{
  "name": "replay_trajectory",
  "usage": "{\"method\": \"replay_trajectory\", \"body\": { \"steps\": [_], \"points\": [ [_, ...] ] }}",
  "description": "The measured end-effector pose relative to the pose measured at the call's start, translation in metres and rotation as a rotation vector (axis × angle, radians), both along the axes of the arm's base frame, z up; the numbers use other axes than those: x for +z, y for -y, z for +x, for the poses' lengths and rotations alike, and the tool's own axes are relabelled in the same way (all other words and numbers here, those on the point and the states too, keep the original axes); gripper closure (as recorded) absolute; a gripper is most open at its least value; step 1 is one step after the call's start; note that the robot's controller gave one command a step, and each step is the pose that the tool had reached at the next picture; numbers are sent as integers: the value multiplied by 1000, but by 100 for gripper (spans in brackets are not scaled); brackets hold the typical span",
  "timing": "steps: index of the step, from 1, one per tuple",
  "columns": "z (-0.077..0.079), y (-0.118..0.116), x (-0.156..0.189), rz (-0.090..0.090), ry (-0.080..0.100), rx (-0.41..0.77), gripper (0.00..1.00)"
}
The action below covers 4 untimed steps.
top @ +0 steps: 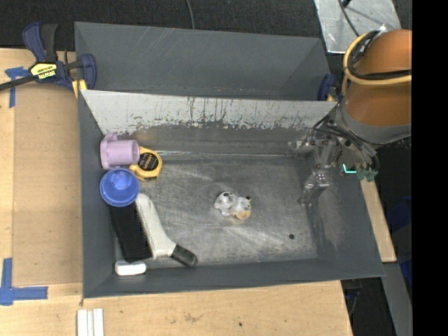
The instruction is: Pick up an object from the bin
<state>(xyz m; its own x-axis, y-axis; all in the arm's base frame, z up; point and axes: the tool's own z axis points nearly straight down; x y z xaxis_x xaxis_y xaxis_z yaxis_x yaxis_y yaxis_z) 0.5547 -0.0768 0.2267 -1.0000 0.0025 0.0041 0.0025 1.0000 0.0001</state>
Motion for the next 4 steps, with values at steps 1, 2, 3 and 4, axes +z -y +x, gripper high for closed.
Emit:
{"method": "replay_trajectory", "body": {
  "steps": [1,2,3,4],
  "points": [
    [2,0,4,-1,8,2,0],
    [6,-37,-61,-1,13,-33,0],
    [0,-91,-73,0,5,101,0],
    [-6,-101,-90,1,8,-83,0]
  ]
}}
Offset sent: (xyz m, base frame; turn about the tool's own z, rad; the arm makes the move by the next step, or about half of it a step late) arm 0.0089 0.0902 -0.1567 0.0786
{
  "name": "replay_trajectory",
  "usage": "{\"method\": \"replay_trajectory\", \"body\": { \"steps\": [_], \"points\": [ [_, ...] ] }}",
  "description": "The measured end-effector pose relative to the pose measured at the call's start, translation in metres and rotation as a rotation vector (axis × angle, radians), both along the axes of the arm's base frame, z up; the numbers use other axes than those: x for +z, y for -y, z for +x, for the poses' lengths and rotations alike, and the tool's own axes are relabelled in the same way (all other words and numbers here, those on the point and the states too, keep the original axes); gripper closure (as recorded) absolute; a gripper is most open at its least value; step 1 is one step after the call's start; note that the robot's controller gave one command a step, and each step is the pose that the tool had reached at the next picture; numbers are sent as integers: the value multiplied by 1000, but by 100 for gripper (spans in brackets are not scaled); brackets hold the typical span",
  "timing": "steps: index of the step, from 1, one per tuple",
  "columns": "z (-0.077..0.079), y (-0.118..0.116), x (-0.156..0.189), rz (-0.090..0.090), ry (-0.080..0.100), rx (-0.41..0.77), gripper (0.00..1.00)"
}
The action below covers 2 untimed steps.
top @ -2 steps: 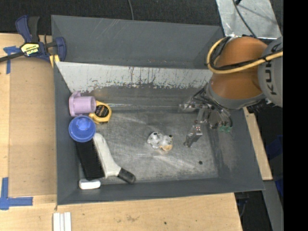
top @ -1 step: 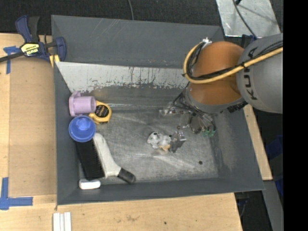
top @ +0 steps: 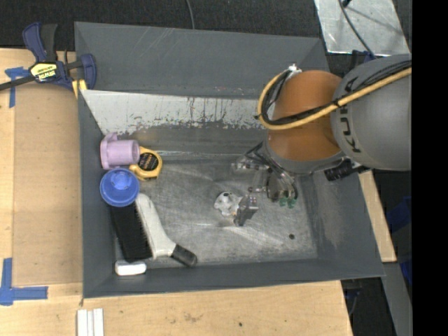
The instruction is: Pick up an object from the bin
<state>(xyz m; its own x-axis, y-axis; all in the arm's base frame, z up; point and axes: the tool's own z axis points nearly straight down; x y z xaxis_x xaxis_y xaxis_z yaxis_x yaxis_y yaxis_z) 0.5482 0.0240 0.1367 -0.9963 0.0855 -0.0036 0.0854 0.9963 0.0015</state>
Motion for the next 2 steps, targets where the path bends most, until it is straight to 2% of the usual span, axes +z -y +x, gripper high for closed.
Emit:
{"method": "replay_trajectory", "body": {
  "steps": [1,2],
  "points": [
    [-4,8,-36,-1,-2,-87,0],
    [-4,1,-60,-6,-6,-43,100]
  ]
}}
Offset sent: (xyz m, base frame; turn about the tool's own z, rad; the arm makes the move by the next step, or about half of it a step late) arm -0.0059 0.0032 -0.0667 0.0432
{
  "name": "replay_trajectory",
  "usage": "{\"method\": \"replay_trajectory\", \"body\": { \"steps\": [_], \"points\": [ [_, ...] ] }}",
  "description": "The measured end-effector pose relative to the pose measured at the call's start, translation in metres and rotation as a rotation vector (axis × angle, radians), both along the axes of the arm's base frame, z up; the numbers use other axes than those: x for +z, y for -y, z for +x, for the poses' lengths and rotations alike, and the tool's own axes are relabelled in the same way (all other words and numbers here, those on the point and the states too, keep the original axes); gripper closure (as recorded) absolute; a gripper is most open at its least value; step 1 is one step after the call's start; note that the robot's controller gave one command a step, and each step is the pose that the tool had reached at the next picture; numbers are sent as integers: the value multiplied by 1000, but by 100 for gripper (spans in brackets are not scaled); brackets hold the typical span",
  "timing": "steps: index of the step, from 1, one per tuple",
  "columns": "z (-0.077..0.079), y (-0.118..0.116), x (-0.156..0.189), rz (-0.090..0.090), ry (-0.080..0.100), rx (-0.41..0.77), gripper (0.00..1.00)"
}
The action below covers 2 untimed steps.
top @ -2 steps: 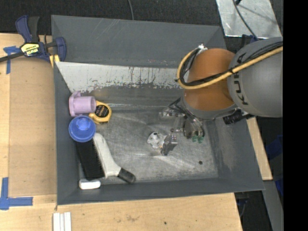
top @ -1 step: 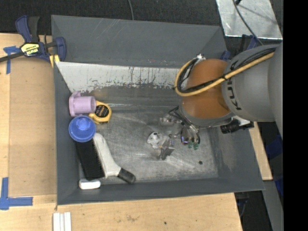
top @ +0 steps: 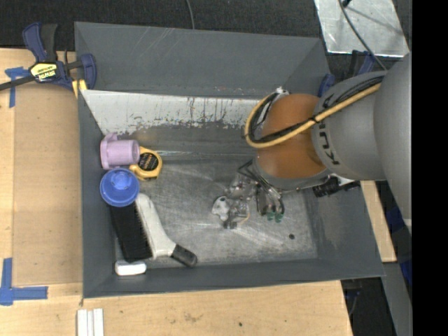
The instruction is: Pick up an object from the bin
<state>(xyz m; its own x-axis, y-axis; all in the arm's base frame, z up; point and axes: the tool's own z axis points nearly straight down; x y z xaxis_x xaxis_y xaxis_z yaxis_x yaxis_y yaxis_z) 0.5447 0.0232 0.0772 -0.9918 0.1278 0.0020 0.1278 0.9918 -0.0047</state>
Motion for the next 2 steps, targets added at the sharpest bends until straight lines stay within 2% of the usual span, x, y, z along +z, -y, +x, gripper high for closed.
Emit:
{"method": "replay_trajectory", "body": {
  "steps": [2],
  "points": [
    [-1,0,3,0,1,0,100]
  ]
}}
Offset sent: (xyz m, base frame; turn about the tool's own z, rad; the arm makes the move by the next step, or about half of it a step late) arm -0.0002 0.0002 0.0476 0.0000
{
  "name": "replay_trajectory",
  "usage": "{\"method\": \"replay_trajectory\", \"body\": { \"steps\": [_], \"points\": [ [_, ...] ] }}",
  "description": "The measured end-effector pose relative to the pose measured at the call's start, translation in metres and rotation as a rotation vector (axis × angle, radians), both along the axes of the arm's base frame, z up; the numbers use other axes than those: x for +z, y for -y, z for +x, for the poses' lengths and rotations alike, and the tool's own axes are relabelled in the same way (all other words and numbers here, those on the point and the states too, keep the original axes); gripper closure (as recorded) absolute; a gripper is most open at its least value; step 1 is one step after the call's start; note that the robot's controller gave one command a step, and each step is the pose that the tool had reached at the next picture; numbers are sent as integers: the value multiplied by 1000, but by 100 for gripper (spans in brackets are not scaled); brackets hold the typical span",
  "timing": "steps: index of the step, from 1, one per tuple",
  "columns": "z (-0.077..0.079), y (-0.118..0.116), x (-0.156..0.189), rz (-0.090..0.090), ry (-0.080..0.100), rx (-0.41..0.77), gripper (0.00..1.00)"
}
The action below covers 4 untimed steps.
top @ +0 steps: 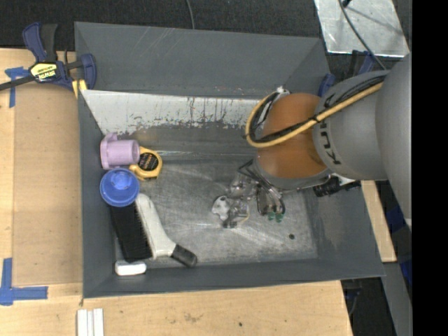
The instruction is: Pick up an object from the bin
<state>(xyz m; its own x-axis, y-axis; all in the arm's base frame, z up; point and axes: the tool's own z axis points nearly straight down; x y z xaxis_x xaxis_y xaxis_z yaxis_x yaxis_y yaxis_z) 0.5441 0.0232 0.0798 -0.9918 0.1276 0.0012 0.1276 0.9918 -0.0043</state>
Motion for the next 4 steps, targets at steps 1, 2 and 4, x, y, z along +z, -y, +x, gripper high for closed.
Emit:
{"method": "replay_trajectory", "body": {
  "steps": [1,2,4],
  "points": [
    [-2,-1,15,2,-3,-1,100],
    [-2,-1,38,4,-3,0,100],
    [0,-1,73,4,8,1,100]
  ]
}}
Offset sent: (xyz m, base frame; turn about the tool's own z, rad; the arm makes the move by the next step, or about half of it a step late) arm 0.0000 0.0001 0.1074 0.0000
